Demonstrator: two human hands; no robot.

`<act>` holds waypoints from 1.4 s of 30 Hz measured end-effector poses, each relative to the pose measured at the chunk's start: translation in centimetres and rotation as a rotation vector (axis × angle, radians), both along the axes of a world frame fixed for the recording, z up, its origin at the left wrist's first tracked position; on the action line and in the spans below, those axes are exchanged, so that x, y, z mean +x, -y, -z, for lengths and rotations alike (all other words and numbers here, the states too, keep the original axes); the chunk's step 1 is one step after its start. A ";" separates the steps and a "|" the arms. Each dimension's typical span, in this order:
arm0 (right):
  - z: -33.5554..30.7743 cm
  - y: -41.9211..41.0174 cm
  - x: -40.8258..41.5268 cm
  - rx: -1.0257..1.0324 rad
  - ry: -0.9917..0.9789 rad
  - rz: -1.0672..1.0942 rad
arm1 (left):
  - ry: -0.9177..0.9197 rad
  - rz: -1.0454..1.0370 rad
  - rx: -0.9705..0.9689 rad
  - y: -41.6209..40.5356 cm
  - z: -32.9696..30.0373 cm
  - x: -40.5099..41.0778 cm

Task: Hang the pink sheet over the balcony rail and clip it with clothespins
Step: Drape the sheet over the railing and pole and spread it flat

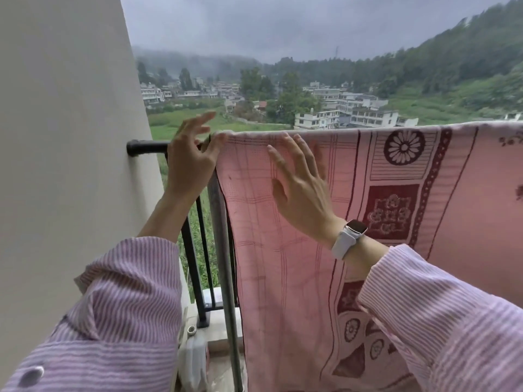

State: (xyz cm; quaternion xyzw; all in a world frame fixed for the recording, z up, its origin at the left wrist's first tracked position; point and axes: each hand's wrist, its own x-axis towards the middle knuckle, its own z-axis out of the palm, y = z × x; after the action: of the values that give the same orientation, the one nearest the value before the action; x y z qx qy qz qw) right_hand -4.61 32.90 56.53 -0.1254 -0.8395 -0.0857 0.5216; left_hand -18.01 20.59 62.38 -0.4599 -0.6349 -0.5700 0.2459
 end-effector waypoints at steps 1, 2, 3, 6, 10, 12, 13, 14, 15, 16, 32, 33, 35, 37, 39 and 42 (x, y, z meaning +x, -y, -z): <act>0.2 0.0 -0.1 -0.006 0.000 0.005 | -0.009 -0.029 0.035 -0.1 0.9 0.4; 0.5 0.0 -0.1 -0.013 0.001 0.007 | -0.006 -0.068 0.087 0.0 2.0 1.0; 0.8 0.1 -0.1 -0.019 0.005 0.007 | 0.009 -0.101 0.138 0.0 3.3 1.5; 2.2 0.6 -0.1 -0.050 0.038 -0.001 | 0.050 -0.126 0.152 -0.2 6.2 3.1; 4.5 0.9 0.0 -0.091 0.098 0.007 | 0.132 -0.097 0.128 -0.7 8.2 4.4; 5.7 1.0 0.1 -0.110 0.144 0.016 | 0.185 -0.076 0.117 -0.6 9.5 4.9; 6.3 0.9 0.2 -0.120 0.164 0.014 | 0.216 -0.069 0.118 -0.5 10.2 5.1; 6.8 0.9 0.3 -0.130 0.178 0.008 | 0.257 -0.055 0.119 -0.3 10.8 5.1; 7.2 1.0 0.4 -0.137 0.185 -0.004 | 0.304 -0.037 0.113 -0.1 11.1 5.1; 7.7 1.2 0.5 -0.143 0.187 -0.021 | 0.341 -0.016 0.096 0.2 11.5 4.9; 10.8 1.4 0.7 -0.400 0.019 0.073 | 0.329 0.179 0.011 2.2 16.0 4.0; 10.7 0.8 1.3 -0.421 0.017 0.084 | 0.343 0.163 -0.029 2.0 16.6 4.3; 10.7 -0.1 2.6 -0.443 0.030 0.086 | 0.381 0.139 -0.141 1.1 17.3 4.6; 10.9 -0.5 3.3 -0.450 0.050 0.071 | 0.418 0.148 -0.240 -0.4 17.7 4.7; 11.2 -0.5 3.8 -0.436 0.059 0.057 | 0.424 0.166 -0.288 -2.1 17.6 4.5; 11.2 -0.7 4.5 -0.403 0.034 0.052 | 0.424 0.127 -0.193 -3.6 17.7 4.7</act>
State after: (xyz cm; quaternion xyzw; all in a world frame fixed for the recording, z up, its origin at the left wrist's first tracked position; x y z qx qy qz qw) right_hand -0.11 33.63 45.32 -0.2475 -0.8449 0.0682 0.4694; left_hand -13.34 24.21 44.67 -0.3905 -0.6937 -0.6047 0.0255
